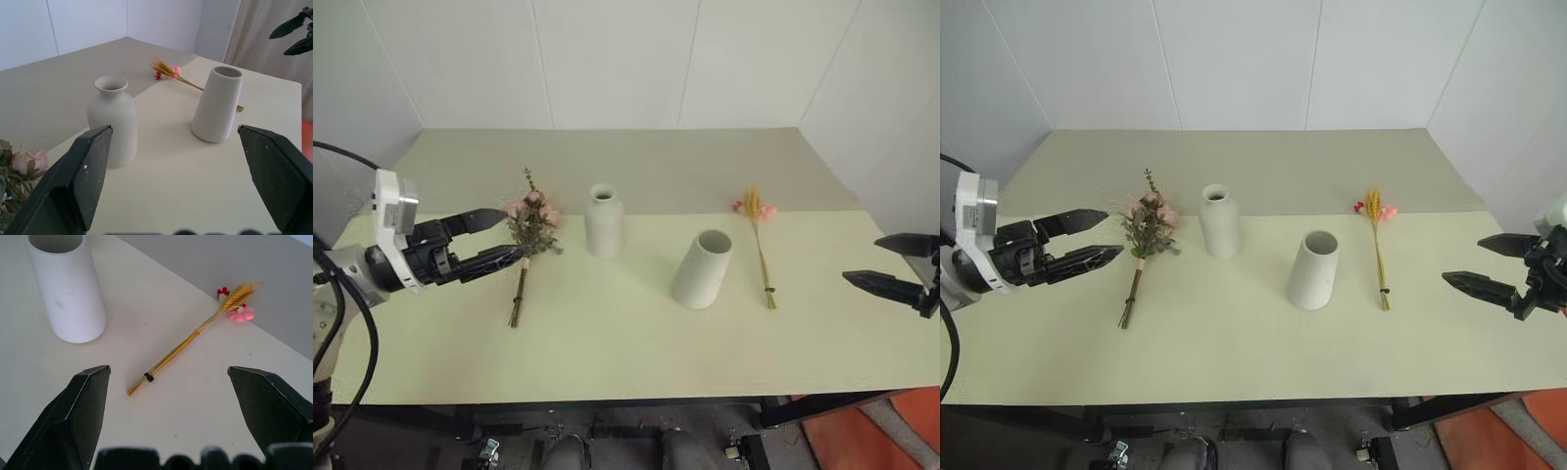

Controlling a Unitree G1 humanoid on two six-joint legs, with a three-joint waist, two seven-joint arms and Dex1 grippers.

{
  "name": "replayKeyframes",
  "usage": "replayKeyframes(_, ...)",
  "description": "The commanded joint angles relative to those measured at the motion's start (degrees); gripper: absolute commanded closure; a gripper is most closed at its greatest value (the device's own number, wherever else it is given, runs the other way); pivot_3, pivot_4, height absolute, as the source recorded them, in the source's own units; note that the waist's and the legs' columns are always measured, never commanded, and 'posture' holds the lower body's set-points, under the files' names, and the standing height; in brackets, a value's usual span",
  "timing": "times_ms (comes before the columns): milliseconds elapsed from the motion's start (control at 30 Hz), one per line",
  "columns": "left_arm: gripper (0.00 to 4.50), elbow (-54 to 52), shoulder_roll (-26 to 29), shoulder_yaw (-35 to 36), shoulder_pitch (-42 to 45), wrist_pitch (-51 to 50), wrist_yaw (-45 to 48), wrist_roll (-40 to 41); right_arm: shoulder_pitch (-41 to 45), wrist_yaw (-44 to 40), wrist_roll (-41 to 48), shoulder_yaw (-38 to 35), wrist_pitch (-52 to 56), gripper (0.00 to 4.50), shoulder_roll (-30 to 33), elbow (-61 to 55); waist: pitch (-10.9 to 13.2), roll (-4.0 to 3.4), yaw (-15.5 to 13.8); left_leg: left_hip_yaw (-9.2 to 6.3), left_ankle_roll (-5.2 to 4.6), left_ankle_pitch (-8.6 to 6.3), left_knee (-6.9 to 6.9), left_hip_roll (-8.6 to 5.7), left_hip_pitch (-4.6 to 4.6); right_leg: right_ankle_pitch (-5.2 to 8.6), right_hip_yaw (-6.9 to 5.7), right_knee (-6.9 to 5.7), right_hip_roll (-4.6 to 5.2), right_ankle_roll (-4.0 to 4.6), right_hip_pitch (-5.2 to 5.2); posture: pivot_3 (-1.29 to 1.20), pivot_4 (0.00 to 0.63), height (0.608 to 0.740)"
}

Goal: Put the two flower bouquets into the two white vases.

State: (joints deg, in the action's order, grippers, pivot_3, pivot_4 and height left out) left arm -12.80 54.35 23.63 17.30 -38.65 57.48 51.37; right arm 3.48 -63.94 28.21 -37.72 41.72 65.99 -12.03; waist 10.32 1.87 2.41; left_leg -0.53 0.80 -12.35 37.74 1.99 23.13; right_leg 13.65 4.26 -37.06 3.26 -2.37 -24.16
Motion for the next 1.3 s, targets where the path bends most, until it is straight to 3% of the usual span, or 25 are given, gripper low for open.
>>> replayKeyframes(33,0.04,-0.8,-0.1,1.1,0.3,1.5,0.8,-0.4,0.3,0.5,0.6,-2.5,0.5,0.00,1.1,-0.9,0.0,0.01,0.0,0.00,0.00,0.00,0.00,0.00,0.01,0.00,0.00,0.00,0.00,0.00,-0.01,0.00,0.150,0.740)
replayKeyframes(367,0.04,0.0,-0.5,-0.4,2.0,2.7,1.1,-2.8,4.9,3.4,0.2,2.8,3.7,0.00,4.1,1.1,0.0,0.01,0.0,-0.01,0.00,0.00,0.00,0.00,0.00,0.00,-0.01,0.01,0.00,0.00,0.01,0.00,0.150,0.740)
replayKeyframes(533,0.04,1.2,-1.3,-4.2,5.1,3.7,2.3,-4.9,17.6,10.7,-4.0,18.9,8.7,0.00,3.6,8.2,0.0,0.00,0.3,0.01,0.00,0.01,0.04,0.00,-0.01,-0.04,0.01,0.02,0.00,-0.04,0.01,0.00,0.150,0.740)
replayKeyframes(700,0.04,5.4,-2.8,-10.5,10.3,6.2,6.4,-8.7,37.1,16.4,-14.6,37.2,8.4,0.00,-5.7,25.9,0.0,0.02,0.7,0.02,0.00,0.01,0.04,0.02,-0.05,-0.06,0.04,0.02,-0.05,-0.04,0.00,0.00,0.150,0.740)
replayKeyframes(800,0.04,8.1,-4.6,-12.8,13.4,7.1,8.2,-9.8,45.6,19.0,-19.0,41.5,4.7,0.00,-12.5,38.4,0.0,0.03,0.8,0.01,0.00,0.01,0.03,0.00,0.12,-0.17,0.06,0.04,-0.06,0.13,-0.14,0.00,0.150,0.740)
replayKeyframes(967,0.04,12.4,-7.0,-16.0,17.1,9.3,10.7,-12.8,53.7,23.4,-23.6,43.7,-3.8,0.00,-21.9,56.0,0.0,0.02,0.6,-0.02,-0.03,0.00,0.00,-0.05,0.29,-0.20,0.03,0.06,0.01,0.12,-0.25,0.00,0.150,0.740)
replayKeyframes(1167,0.04,12.7,-8.9,-16.7,17.4,9.7,11.6,-14.0,58.8,25.6,-27.0,43.5,-10.6,0.00,-27.1,69.6,0.0,0.00,0.3,-0.08,-0.03,-0.01,0.01,-0.07,0.35,-0.22,-0.03,0.08,0.04,0.09,-0.24,0.00,0.150,0.740)
replayKeyframes(1300,0.00,11.7,-8.9,-16.1,16.0,9.3,11.5,-13.8,61.6,25.0,-28.7,43.9,-11.7,0.94,-29.1,74.5,0.0,0.00,0.4,-0.10,-0.03,-0.01,0.01,-0.07,0.31,-0.22,-0.03,0.06,0.03,0.09,-0.23,0.00,0.150,0.740)
